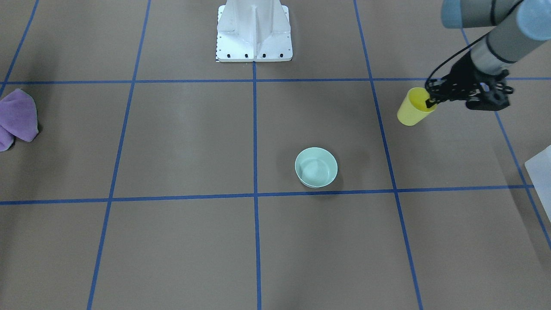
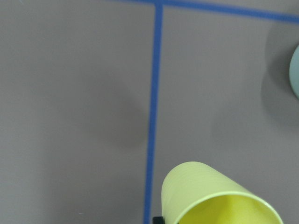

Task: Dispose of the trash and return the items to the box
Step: 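Carry the yellow cup into the clear bin while the right gripper reaches for the cloth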

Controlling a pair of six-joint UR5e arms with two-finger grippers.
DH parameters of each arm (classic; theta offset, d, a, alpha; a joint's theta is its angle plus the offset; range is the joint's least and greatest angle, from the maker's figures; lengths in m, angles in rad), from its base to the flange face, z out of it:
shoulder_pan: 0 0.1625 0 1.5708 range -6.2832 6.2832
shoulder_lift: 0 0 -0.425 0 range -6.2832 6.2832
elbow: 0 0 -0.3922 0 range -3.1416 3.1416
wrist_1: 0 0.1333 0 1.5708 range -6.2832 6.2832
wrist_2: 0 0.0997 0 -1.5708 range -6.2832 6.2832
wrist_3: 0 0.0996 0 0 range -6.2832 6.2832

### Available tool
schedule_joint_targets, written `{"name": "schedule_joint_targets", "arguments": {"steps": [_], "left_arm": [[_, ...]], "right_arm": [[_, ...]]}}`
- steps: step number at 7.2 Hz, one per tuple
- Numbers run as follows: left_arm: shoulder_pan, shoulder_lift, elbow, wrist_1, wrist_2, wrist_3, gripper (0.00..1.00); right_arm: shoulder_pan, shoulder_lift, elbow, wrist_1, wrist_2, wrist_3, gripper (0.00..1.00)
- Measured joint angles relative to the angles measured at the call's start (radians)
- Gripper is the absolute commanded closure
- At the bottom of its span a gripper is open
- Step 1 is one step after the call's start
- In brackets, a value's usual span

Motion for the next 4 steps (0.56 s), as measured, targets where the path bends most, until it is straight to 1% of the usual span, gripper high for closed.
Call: {"name": "schedule_joint_targets", "arguments": {"steps": [1,2,3,4], "left_arm": [[-0.134,0.001,0.04,0.094,-0.009,0.239,1.0],[-0.251,-0.028,0.129,0.164,-0.013,0.456,1.0],[-0.348,-0.089,0.272,0.189,-0.014,0.627,1.0],[-0.425,-0.176,0.46,0.179,-0.013,0.772,1.0]], "right_arm": [[-0.024,0.017,0.014,0.0,-0.002,0.048,0.0],[-0.072,0.049,0.034,0.001,-0.008,0.138,0.0],[-0.124,0.09,0.045,0.001,-0.015,0.23,0.0],[-0.167,0.128,0.052,0.001,-0.021,0.3,0.0]]}}
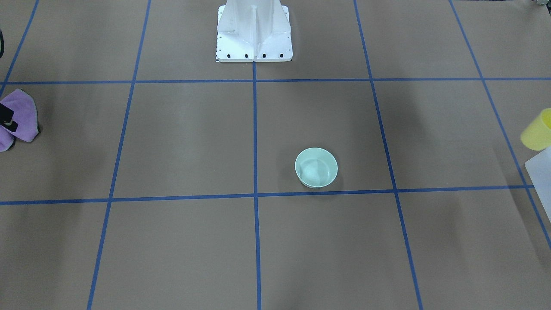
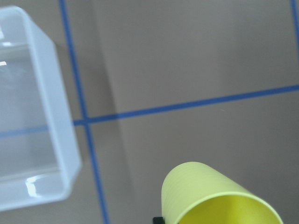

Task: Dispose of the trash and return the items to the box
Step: 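Carry the yellow cup into the clear bin while the right gripper reaches for the cloth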

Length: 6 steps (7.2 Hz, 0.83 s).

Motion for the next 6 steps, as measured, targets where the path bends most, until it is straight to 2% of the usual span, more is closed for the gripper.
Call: {"name": "schedule_joint_targets", "arguments": {"steps": [1,2,3,5,6], "left_arm": [[-0.052,-0.082,0.205,-0.069,0.002,0.103,1.0],[-0.075,-0.132,0.386,-0.191,0.003,0.149,1.0],[-0.083,-0.16,0.535,-0.314,0.009,0.165,1.0],[-0.087,-0.202,0.734,-0.461,0.049,0.165,1.0],[-0.087,-0.221,0.784,-0.495,0.065,0.145,1.0]], "right_arm": [[-0.029,0.027,0.003,0.0,-0.002,0.046,0.0],[-0.045,0.043,0.004,0.0,-0.003,0.072,0.0],[-0.053,0.047,0.0,0.0,-0.004,0.083,0.0],[-0.084,0.035,-0.05,-0.001,-0.042,0.07,0.0],[-0.09,0.007,-0.072,-0.001,-0.06,0.022,0.0]]}}
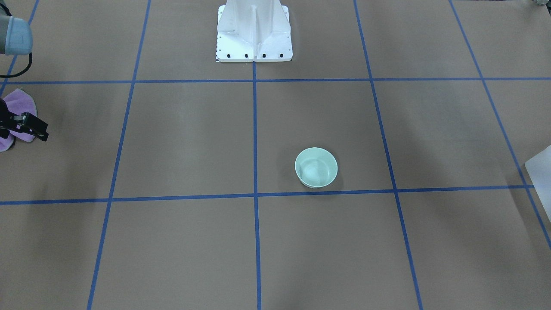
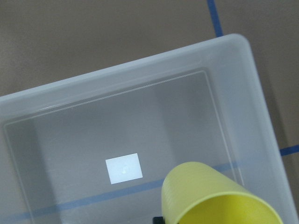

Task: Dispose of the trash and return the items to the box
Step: 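Carry the yellow cup into the clear bin while the right gripper reaches for the cloth, then release the yellow cup in the clear bin while the right gripper grasps the purple cloth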

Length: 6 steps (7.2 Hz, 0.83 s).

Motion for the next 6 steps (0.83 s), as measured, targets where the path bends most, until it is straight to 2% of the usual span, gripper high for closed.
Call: {"name": "schedule_joint_targets", "arguments": {"steps": [1,2,3,5,6], "left_arm": [[0.001,-0.009,0.022,-0.024,0.006,-0.031,0.94],[0.002,-0.014,0.029,-0.034,0.008,-0.058,0.41],[0.005,-0.018,0.031,-0.037,0.008,-0.084,0.28],[0.01,-0.026,0.027,-0.039,0.008,-0.14,0.24],[0.011,-0.031,0.025,-0.04,0.007,-0.157,0.24]], "right_arm": [[0.012,-0.05,-0.008,0.0,-0.007,-0.084,0.0],[0.037,-0.102,-0.013,0.008,-0.008,-0.153,0.0],[0.053,-0.154,-0.025,0.047,-0.008,-0.188,0.0],[0.068,-0.24,-0.085,0.186,-0.005,-0.204,0.0],[0.07,-0.262,-0.123,0.246,-0.003,-0.204,0.03]]}}
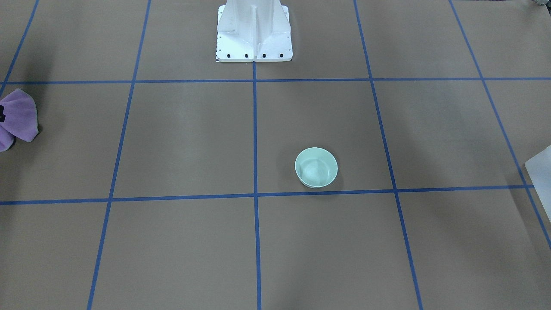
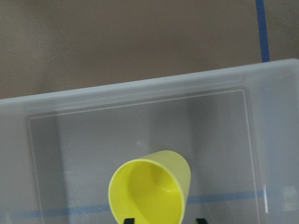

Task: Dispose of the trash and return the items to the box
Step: 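Release the yellow cup in the clear bin while the right gripper grasps the purple cloth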

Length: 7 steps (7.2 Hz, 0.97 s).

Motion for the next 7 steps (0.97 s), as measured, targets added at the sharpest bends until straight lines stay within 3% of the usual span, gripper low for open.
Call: {"name": "schedule_joint_targets", "arguments": {"steps": [1,2,7], "left_arm": [[0.0,-0.003,-0.003,-0.001,-0.001,-0.007,0.24],[0.001,-0.005,-0.006,0.0,-0.002,-0.009,0.24],[0.001,-0.006,-0.019,0.002,-0.005,-0.017,0.17]], "right_arm": [[0.0,-0.013,-0.038,0.055,0.006,0.004,0.41],[0.001,-0.018,-0.065,0.093,0.018,0.015,0.99],[0.019,-0.024,-0.066,0.184,0.128,0.116,1.0]]}}
